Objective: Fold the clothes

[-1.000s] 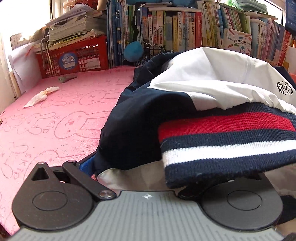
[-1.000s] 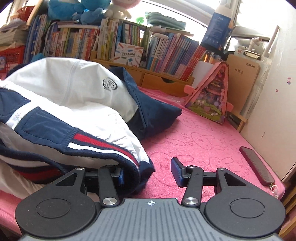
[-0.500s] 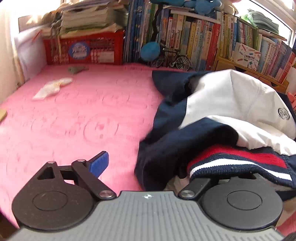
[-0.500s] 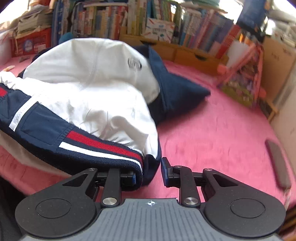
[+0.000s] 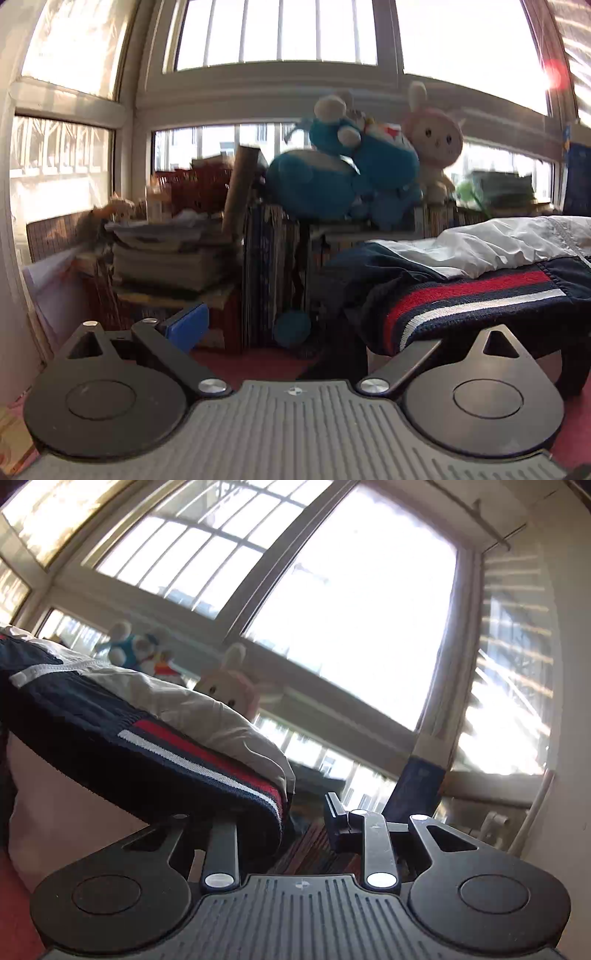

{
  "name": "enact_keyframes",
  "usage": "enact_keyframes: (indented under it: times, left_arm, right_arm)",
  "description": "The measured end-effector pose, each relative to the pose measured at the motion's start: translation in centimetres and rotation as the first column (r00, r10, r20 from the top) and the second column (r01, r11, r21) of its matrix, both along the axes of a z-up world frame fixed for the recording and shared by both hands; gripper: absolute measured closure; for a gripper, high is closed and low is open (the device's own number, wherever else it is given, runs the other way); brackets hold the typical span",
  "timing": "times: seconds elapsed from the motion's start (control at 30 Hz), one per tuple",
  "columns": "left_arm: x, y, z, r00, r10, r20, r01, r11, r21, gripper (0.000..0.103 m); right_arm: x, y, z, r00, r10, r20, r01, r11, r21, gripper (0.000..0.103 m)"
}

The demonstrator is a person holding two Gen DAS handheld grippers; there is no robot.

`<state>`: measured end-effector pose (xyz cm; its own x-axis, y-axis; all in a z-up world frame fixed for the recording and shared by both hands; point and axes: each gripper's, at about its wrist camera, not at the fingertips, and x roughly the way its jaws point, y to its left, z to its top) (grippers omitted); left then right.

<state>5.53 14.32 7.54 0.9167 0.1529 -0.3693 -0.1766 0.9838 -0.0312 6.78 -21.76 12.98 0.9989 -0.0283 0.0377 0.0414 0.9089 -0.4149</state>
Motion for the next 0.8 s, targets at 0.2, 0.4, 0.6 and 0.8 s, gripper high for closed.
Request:
enact_keyframes:
  times: [0.2, 0.4, 0.6, 0.8]
  left_arm:
    - [-1.8, -0.5, -13.6, 0.913, -0.093, -0.397, 0.071, 0.995, -0.069, 0.017]
    - [-4.9, -0.9, -12.3, 0.918, -0.120, -0.378, 0.113, 0.993, -0.042, 0.016]
    - [-5.6, -0.3, -13.1, 0.914, -0.098, -0.393, 0.095, 0.995, -0.026, 0.008]
    - [-6.4, -0.8, -13.7, 0.915, -0.081, -0.395, 0.078, 0.997, -0.024, 0.008]
  right_arm:
    - [-3.0, -1.3, -15.4, 0.847, 0.028, -0.531, -0.063, 0.997, -0.048, 0.075]
    - [-7.1, -2.6, -17.4, 0.781, 0.056, -0.622, -0.078, 0.997, -0.008, 0.075]
    - [-8.0, -4.3, -15.2, 0.752, 0.128, -0.647, -0.096, 0.992, 0.086, 0.073]
    - [-7.8, -3.1, -16.6, 0.757, 0.092, -0.647, -0.079, 0.996, 0.050, 0.074]
